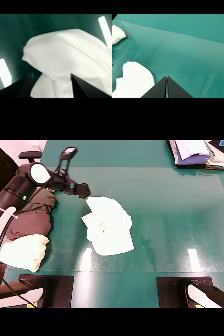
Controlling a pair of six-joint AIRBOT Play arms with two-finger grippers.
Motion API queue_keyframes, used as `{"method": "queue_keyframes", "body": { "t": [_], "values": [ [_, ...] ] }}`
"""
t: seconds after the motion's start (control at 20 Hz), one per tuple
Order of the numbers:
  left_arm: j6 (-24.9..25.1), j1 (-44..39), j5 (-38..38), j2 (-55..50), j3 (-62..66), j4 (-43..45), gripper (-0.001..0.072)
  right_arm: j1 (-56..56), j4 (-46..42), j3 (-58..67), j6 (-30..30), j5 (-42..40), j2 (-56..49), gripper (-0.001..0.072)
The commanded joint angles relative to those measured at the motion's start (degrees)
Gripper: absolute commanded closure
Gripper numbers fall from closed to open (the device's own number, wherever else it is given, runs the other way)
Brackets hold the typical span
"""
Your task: Fold the shirts.
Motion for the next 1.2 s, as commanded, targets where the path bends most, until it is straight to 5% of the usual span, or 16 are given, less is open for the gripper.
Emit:
{"method": "queue_keyframes", "body": {
  "t": [0.0,0.4,0.45,0.55,0.6,0.65,0.75,0.8,1.15],
  "values": [
    [0.07,6.25,3.13,-5.14,-3.52,-6.73,0.0159,0.0,0.09,0.04,0.07,2.69,-1.6,0.0695],
    [4.28,6.12,12.22,-16.55,-3.3,-18.05,0.0162,0.04,-0.11,-12.11,1.38,7.28,-3.15,0.0695],
    [4.28,6.14,13.4,-16.55,-2.78,-18.27,0.021,0.04,-0.07,-16.68,1.38,6.54,-2.38,0.0695],
    [4.81,6.14,13.68,-16.5,-1.25,-18.25,0.0638,0.2,-0.02,-25.83,1.36,4.13,-1.11,0.0694],
    [5.22,6.14,13.53,-16.44,-0.52,-18.25,0.0679,0.55,-0.04,-30.38,1.33,3.06,-0.92,0.0695],
    [5.25,6.14,12.48,-16.44,0.66,-18.01,0.0679,1.09,0.0,-34.45,1.33,2.16,-1.16,0.0681],
    [5.38,6.14,8.94,-16.37,3.8,-16.06,0.068,3.43,0.33,-42.18,1.36,0.98,-2.99,0.0336],
    [6.43,6.14,6.49,-16.37,5.73,-14.93,0.068,5.49,0.81,-45.81,1.33,0.37,-4.5,0.0297],
    [8.17,6.14,0.57,-16.26,11.47,-12.2,0.0681,26.86,12.46,-52.54,-0.09,-15.69,-19.76,0.03]
  ]
}}
